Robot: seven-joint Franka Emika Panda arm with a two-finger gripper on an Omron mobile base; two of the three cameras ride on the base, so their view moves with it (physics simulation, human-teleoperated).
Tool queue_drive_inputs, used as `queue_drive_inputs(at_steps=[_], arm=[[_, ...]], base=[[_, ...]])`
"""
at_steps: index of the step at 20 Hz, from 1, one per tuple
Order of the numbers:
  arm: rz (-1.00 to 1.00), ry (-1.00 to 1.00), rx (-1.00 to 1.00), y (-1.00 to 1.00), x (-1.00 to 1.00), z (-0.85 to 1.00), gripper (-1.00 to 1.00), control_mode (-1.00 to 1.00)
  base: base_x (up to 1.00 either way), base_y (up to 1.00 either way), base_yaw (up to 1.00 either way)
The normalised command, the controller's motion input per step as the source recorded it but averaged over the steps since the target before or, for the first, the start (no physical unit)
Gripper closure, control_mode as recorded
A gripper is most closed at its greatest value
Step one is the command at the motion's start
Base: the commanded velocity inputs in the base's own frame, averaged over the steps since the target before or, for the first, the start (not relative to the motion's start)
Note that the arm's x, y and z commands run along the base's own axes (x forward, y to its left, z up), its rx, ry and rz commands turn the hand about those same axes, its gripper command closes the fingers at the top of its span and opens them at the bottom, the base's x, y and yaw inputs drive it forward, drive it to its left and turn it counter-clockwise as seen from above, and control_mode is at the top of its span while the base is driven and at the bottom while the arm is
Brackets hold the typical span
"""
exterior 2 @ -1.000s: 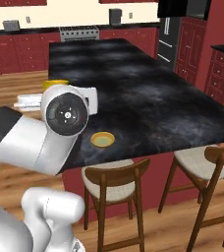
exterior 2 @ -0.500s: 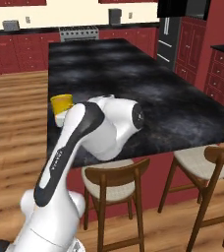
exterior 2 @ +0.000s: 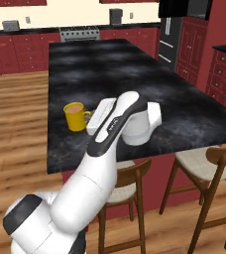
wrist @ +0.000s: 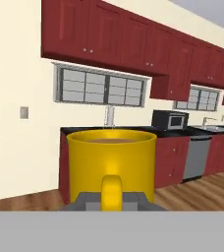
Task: Pick the cup of tea, navigate to the dining table, and place it on the saucer.
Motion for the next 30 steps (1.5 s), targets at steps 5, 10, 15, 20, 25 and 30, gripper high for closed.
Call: queue_drive_inputs(at_steps=[5,10,15,20,25,30], arm=[[0.15,-0.05,0.00,0.00,0.45,-0.47,1.00,-1.00],[0.05,-0.01,-0.01,0.00,0.23,-0.49,1.00,-1.00],[0.00,0.00,0.00,0.05,0.33,-0.48,1.00,-1.00],[0.00,0.00,0.00,0.05,0.44,-0.45,1.00,-1.00],[0.00,0.01,0.00,0.00,0.52,-0.37,1.00,-1.00],[0.00,0.03,-0.01,0.00,0.46,-0.37,1.00,-1.00]], base=[[0.00,0.00,0.00],[0.00,0.00,0.00],[0.00,0.00,0.00],[0.00,0.00,0.00],[0.00,0.00,0.00],[0.00,0.00,0.00]])
